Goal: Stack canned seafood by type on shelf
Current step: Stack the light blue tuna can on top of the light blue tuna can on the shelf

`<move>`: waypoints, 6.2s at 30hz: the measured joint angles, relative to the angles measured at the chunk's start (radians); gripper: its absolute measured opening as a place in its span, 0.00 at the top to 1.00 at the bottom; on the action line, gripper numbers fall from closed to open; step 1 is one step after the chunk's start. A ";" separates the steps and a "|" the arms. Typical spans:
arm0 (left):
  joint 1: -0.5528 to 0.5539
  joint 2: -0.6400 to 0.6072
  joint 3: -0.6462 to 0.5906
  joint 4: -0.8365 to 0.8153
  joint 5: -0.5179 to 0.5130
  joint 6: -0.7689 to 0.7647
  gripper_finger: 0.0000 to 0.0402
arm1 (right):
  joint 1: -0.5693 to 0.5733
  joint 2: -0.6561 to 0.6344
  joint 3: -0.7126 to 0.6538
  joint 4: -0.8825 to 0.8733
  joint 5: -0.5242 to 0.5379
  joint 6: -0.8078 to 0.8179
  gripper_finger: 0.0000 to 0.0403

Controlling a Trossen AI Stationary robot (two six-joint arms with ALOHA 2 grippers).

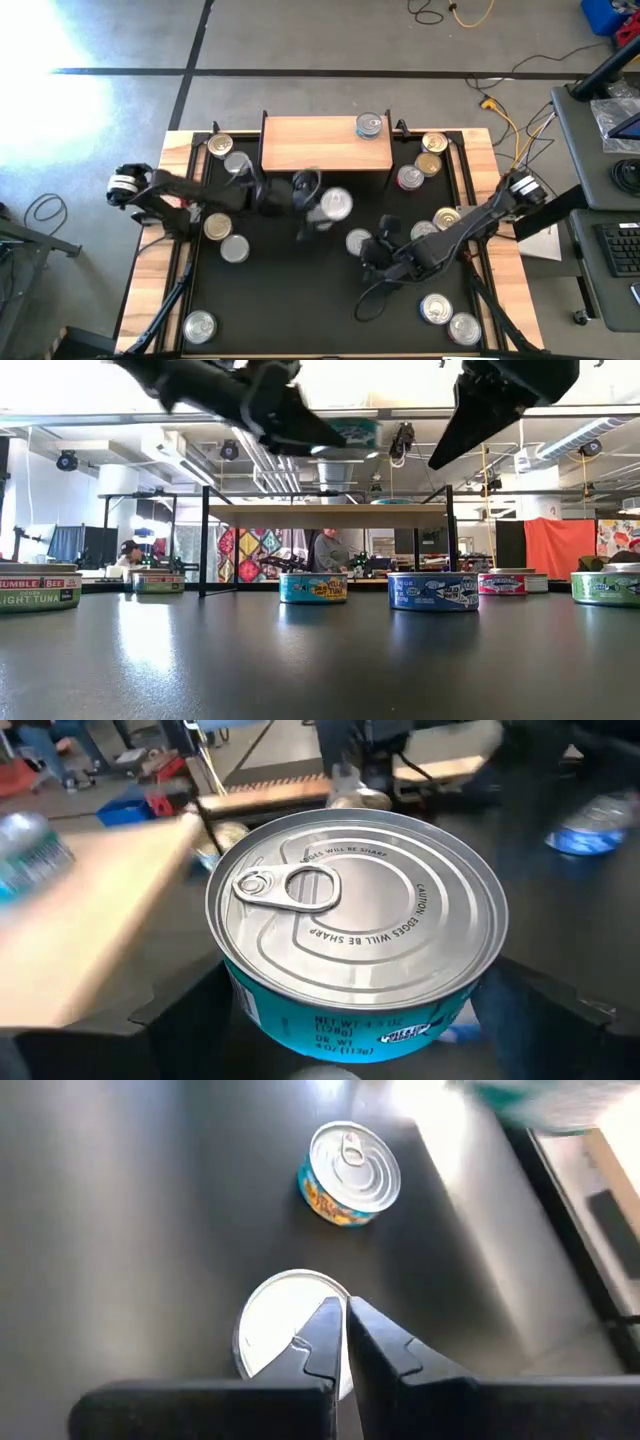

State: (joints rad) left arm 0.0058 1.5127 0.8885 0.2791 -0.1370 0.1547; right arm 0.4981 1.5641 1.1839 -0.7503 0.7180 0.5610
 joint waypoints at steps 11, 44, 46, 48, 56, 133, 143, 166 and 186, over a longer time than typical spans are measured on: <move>0.325 0.167 0.335 -0.141 0.336 0.104 0.15 | -0.019 -0.133 -0.219 0.179 -0.014 -0.048 0.97; 0.600 0.787 1.284 -0.649 0.606 0.257 0.15 | -0.652 -0.438 -0.100 0.205 -0.077 -0.576 0.97; 0.606 0.787 1.288 -0.659 0.627 0.257 0.15 | -0.740 -0.437 -0.094 0.271 -0.209 -0.635 0.97; 0.610 0.787 1.288 -0.680 0.644 0.258 0.15 | -0.829 -0.434 -0.091 0.351 -0.342 -0.661 0.97; 0.611 0.789 1.272 -0.690 0.681 0.279 0.15 | -1.066 -0.368 -0.091 0.488 -0.607 -0.656 0.97; 0.619 0.790 1.243 -0.684 0.691 0.224 0.14 | -1.151 -0.204 -0.060 0.506 -0.640 -0.667 0.97; 0.615 0.789 1.237 -0.679 0.700 0.243 0.14 | -1.151 -0.204 -0.060 0.509 -0.639 -0.667 0.97; 0.612 0.791 1.229 -0.672 0.695 0.231 0.08 | -1.153 -0.143 -0.058 0.525 -0.645 -0.693 0.97; 0.580 0.791 1.229 -0.653 0.564 0.167 0.10 | -1.154 -0.149 -0.044 0.530 -0.643 -0.719 0.97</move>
State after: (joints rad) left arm 0.5854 2.3035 2.1170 -0.3736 0.4266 0.3220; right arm -0.6563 1.4147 1.1397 -0.2200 0.0750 -0.1581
